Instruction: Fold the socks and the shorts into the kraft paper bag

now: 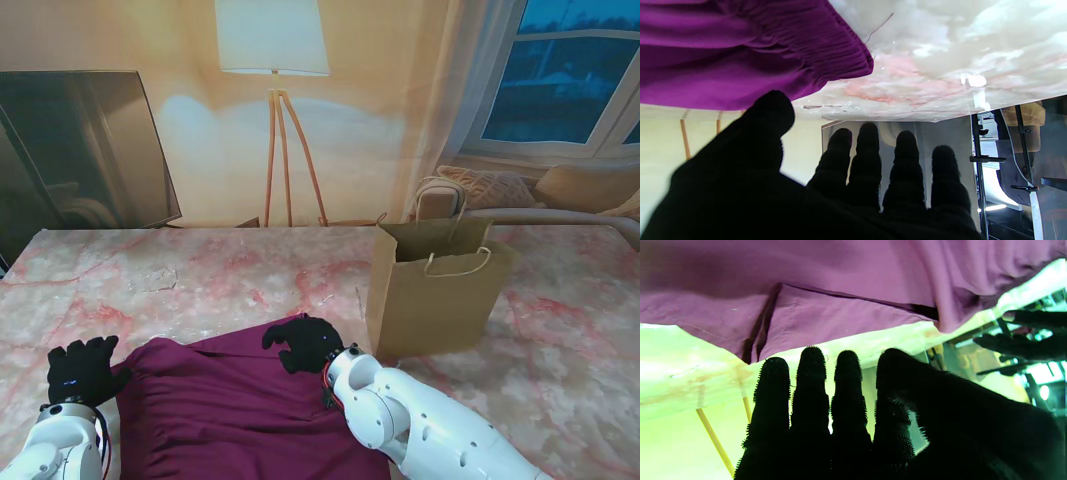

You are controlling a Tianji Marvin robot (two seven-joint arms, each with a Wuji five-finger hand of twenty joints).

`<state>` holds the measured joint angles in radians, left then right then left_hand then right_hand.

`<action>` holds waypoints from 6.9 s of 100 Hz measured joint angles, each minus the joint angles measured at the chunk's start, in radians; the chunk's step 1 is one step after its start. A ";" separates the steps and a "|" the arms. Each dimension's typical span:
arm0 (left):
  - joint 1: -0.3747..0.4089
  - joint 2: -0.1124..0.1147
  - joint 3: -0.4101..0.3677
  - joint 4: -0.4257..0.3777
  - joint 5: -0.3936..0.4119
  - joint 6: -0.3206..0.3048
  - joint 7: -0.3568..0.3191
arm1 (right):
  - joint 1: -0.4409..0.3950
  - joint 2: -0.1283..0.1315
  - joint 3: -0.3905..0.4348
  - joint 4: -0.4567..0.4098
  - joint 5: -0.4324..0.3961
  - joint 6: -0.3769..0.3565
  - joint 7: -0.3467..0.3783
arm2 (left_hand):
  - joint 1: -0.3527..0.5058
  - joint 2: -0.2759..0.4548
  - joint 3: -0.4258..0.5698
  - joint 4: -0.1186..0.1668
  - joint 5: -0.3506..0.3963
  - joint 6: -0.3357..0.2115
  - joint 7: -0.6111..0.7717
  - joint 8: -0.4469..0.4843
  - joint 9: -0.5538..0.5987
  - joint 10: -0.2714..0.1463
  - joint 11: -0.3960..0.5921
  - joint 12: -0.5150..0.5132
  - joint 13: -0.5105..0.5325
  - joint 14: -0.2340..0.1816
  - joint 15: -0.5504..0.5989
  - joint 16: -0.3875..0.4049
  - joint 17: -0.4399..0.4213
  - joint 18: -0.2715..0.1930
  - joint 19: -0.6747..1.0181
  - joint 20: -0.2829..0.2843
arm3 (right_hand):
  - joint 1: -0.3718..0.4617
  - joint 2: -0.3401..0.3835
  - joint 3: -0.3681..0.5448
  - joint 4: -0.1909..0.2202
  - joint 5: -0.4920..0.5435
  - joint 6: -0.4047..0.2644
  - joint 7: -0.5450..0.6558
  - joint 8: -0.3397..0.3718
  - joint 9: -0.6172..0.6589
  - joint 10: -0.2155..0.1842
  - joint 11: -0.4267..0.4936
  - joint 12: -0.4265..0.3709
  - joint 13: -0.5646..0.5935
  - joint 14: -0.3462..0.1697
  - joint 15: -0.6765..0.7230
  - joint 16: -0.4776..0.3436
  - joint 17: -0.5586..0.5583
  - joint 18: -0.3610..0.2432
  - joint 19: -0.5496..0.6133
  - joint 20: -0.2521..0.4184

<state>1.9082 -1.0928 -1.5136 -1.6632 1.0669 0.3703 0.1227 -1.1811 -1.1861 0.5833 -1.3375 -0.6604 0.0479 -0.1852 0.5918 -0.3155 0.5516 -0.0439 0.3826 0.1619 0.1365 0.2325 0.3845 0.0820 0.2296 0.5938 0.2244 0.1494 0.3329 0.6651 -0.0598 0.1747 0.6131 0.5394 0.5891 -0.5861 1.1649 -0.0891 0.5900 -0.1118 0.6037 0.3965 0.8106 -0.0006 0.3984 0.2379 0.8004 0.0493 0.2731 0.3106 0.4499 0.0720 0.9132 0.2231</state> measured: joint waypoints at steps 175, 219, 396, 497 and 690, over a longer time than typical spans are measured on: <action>-0.078 0.007 0.021 0.122 -0.024 -0.103 0.048 | 0.150 -0.157 -0.141 0.292 -0.054 0.233 -0.275 | 0.194 -0.264 0.150 -0.090 0.120 -0.312 0.755 0.550 0.826 -0.081 -0.020 0.057 0.737 -0.090 0.246 -0.040 0.298 0.001 0.364 0.017 | -0.103 0.106 -0.146 -0.198 0.188 -0.176 0.312 -0.060 0.168 -0.079 0.334 0.280 0.128 -0.010 0.475 0.420 0.149 0.050 0.426 0.359; -0.079 -0.006 -0.016 0.099 -0.047 -0.122 0.113 | 0.102 -0.122 -0.051 0.169 -0.062 0.257 -0.280 | 0.168 -0.317 0.157 -0.097 0.465 -0.353 0.659 0.009 0.901 -0.097 -0.027 0.081 0.788 -0.101 0.271 -0.122 0.293 0.002 0.408 -0.006 | -0.107 -0.022 -0.104 -0.199 0.278 -0.174 0.317 -0.145 0.291 -0.076 0.282 0.200 0.229 -0.009 0.448 0.371 0.244 0.063 0.442 0.360; 0.113 -0.041 -0.198 -0.034 0.006 -0.388 0.400 | -0.296 0.127 0.283 -0.198 -0.557 -0.263 -0.383 | 0.143 -0.376 0.144 -0.106 0.514 -0.458 0.714 -0.022 0.706 -0.139 0.106 0.408 0.449 -0.057 0.218 0.043 0.114 0.053 0.221 0.026 | -0.121 -0.076 -0.053 -0.200 0.293 -0.174 0.317 -0.126 0.314 -0.046 0.388 0.352 0.242 -0.011 0.588 0.476 0.288 0.061 0.453 0.368; 0.333 -0.024 -0.403 -0.161 -0.138 -0.560 -0.006 | -0.426 0.154 0.382 -0.279 -0.513 -0.500 -0.098 | -0.076 -0.343 0.170 -0.122 0.231 -0.220 0.146 0.060 0.212 -0.067 -0.085 -0.251 0.139 -0.082 -0.121 -0.195 0.001 -0.016 -0.168 -0.047 | -0.453 0.016 -0.315 -0.114 0.103 -0.087 -0.078 0.028 0.082 -0.075 0.076 0.089 0.074 -0.011 0.126 0.261 0.040 0.063 0.174 0.359; 0.082 -0.078 -0.243 -0.138 -0.435 -0.194 0.078 | -0.038 0.060 -0.013 0.036 -0.085 -0.267 0.033 | 0.108 -0.352 0.372 -0.081 0.242 -0.357 0.948 1.012 0.839 -0.049 0.286 0.295 0.801 0.008 0.537 0.105 0.517 0.089 0.751 0.162 | -0.163 0.162 -0.016 -0.064 0.115 -0.089 0.049 -0.099 0.095 -0.069 0.002 0.015 0.038 -0.107 -0.020 0.074 -0.009 -0.011 -0.006 0.157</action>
<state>1.9899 -1.1707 -1.7564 -1.8016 0.6321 0.1764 0.2011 -1.2193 -1.1262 0.5699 -1.3018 -0.7454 -0.2195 -0.1526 0.6994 -0.6673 0.9236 -0.1250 0.6244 -0.1955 1.0844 1.2441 1.2239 0.0329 0.5156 0.8884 1.0250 0.1575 0.8696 0.7698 0.4575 0.2639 1.3642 0.7015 0.4262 -0.4244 1.1484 -0.1533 0.7051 -0.2007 0.6531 0.2974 0.9053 -0.0694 0.4007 0.2527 0.8383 -0.0579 0.2536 0.3850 0.4412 0.0608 0.9073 0.3797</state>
